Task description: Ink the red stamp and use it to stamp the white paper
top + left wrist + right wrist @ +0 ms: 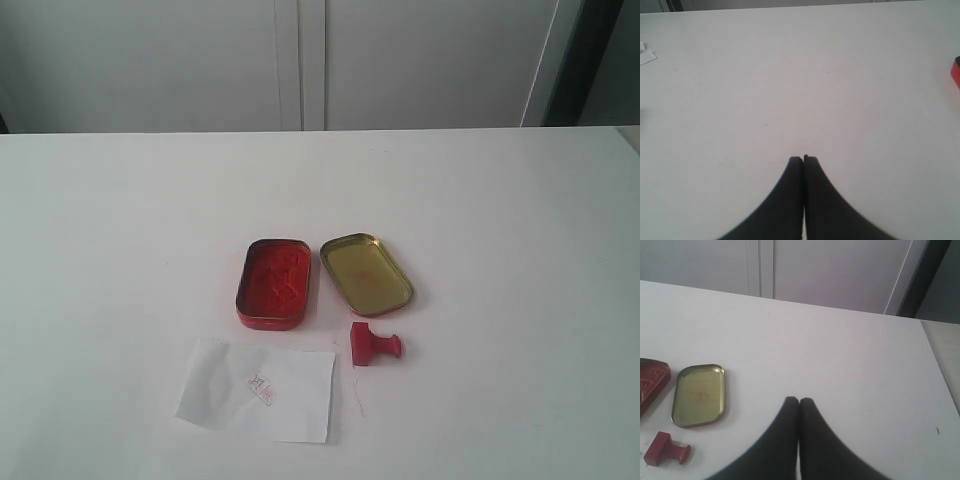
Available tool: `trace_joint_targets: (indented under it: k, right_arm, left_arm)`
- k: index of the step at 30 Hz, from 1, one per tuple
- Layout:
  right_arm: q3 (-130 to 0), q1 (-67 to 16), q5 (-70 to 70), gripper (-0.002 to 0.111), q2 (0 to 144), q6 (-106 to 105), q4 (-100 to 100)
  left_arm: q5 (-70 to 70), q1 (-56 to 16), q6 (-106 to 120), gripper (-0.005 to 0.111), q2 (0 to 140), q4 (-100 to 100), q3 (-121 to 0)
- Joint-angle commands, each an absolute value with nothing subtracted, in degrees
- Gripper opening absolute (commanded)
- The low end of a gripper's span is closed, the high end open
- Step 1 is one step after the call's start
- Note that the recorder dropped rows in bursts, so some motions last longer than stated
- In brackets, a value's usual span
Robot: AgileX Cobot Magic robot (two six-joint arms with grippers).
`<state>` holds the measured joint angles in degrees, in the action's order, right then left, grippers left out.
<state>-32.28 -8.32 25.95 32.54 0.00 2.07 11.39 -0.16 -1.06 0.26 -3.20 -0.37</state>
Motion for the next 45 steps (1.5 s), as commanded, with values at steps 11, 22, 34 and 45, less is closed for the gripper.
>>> trace_joint_targets:
  k: [11, 22, 34, 45]
  right_arm:
    - [-31.89, -7.98, 25.44, 0.0, 17.57, 0.0, 2.6]
    - [-31.89, -7.98, 25.55, 0.0, 8.08, 0.0, 2.6]
    - [-30.87, -7.98, 25.2, 0.0, 3.49, 0.0, 2.6]
    - [-23.19, -7.98, 25.2, 0.0, 1.72, 0.0, 2.6]
  left_arm:
    - [11.16, -0.09, -1.09, 0.0, 0.0, -3.43, 0.0]
    - [11.16, -0.09, -1.09, 0.0, 0.0, -3.43, 0.0]
    - [11.16, -0.09, -1.09, 0.0, 0.0, -3.43, 0.0]
    - [11.16, -0.09, -1.09, 0.0, 0.0, -3.43, 0.0]
